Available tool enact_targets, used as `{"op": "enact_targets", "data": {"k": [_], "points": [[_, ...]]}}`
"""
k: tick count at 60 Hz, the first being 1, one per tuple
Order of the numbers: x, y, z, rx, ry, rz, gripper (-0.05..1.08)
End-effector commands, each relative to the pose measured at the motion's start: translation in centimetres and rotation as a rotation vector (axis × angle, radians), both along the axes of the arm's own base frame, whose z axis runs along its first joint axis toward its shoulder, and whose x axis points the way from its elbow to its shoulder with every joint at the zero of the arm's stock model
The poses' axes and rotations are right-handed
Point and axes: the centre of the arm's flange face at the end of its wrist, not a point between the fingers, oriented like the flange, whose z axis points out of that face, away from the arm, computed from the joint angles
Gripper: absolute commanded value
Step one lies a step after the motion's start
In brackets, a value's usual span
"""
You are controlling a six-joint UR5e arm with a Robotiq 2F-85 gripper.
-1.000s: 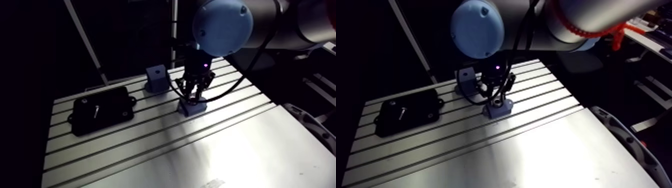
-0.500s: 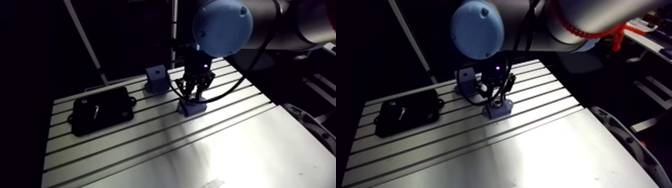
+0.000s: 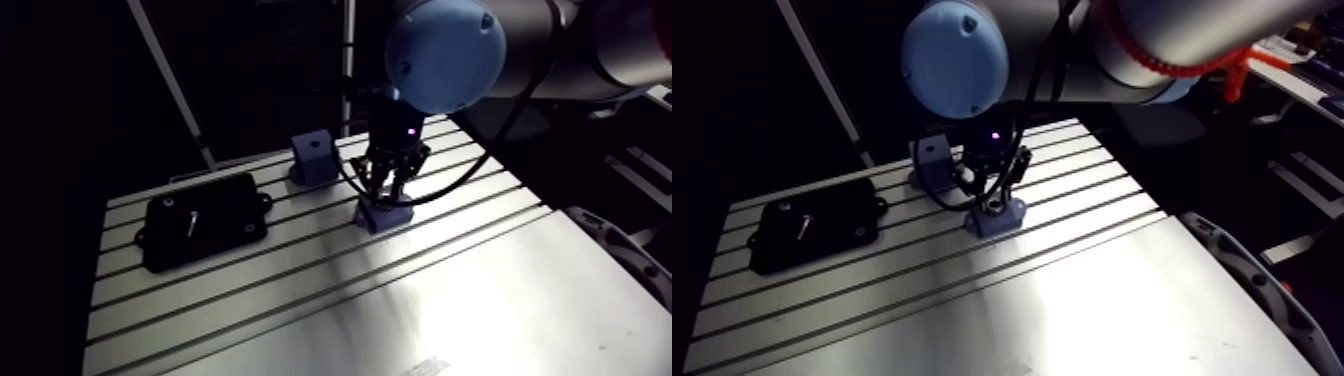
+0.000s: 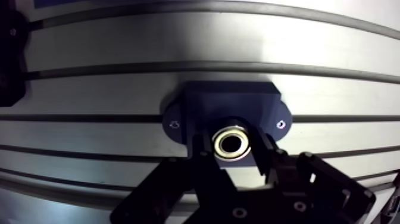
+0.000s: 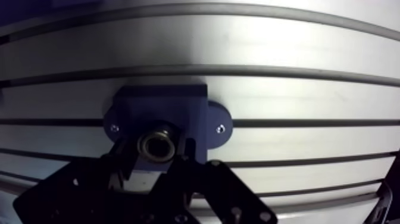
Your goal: Pick up the bearing and press it into the housing until flush.
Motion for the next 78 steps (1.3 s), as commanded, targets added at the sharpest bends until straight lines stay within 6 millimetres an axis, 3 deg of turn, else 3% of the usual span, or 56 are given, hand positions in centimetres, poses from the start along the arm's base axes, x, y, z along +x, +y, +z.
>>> {"op": "enact_targets", "data": {"k": [1, 78], "points": [[-0.01, 0.02, -0.02, 0.001, -0.001, 0.0, 0.62], [0.13, 0.23, -0.22, -0.001, -0.005, -0.003, 0.62]]}}
